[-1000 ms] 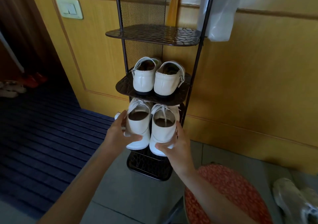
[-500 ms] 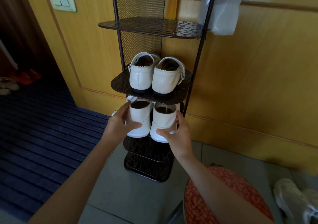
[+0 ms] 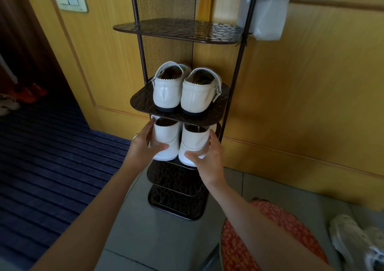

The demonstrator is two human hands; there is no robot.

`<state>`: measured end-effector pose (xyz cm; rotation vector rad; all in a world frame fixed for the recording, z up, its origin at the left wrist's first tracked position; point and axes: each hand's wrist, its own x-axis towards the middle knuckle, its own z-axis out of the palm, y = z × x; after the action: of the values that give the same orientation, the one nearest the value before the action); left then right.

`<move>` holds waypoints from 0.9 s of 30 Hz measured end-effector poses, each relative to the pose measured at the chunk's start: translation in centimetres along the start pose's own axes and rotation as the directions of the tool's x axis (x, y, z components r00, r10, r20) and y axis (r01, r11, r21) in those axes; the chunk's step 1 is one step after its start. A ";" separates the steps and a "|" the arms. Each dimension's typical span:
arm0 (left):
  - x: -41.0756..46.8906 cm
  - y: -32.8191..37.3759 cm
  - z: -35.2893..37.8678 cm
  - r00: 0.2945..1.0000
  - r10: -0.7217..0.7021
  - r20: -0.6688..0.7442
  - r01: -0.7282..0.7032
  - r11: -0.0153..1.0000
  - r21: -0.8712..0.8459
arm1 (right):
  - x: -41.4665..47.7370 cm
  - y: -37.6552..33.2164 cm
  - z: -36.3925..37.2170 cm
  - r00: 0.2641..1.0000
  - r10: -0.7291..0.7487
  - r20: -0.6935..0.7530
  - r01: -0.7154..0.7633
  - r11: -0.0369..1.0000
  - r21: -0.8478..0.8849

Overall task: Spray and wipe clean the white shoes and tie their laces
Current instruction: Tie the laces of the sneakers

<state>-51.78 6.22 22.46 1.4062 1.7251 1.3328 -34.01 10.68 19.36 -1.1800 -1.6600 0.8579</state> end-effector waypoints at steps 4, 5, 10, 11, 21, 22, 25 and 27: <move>-0.7 0.6 0.0 0.999 0.005 -0.032 -0.004 1.000 0.023 | -0.2 -0.2 -0.1 0.999 0.039 0.036 -0.039 0.999 -0.010; -1.0 0.9 -0.1 0.999 0.007 -0.046 -0.006 1.000 0.029 | -0.2 -0.3 -0.3 0.998 0.046 0.045 -0.046 0.999 -0.011; -4.2 2.9 0.3 0.968 -0.049 -0.247 0.071 0.994 0.083 | -1.9 -2.3 -3.2 0.991 0.103 0.088 -0.107 0.993 0.045; -5.2 3.1 0.6 0.964 -0.045 -0.263 0.073 0.993 0.095 | -2.3 -2.5 -3.9 0.986 0.124 0.113 -0.130 0.990 0.051; -11.4 11.0 8.3 0.971 -0.138 0.196 0.137 0.990 0.020 | -5.5 -5.4 -16.7 0.884 0.299 0.360 -0.275 0.954 -0.118; -11.4 11.9 9.3 0.948 -0.149 0.280 0.133 0.988 0.075 | -5.7 -5.4 -18.5 0.882 0.293 0.369 -0.244 0.954 -0.176; -11.3 14.8 12.6 0.861 -0.162 0.482 0.028 0.962 0.272 | -6.3 -4.8 -24.1 0.882 0.311 0.355 -0.216 0.935 -0.282; -11.2 16.7 15.3 0.819 -0.189 0.542 -0.023 0.933 0.359 | -6.9 -3.9 -28.0 0.867 0.369 0.334 -0.276 0.915 -0.295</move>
<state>-28.38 0.51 30.28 1.6807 1.6151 0.4671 -8.20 3.92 30.91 -1.5686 -1.9525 1.1866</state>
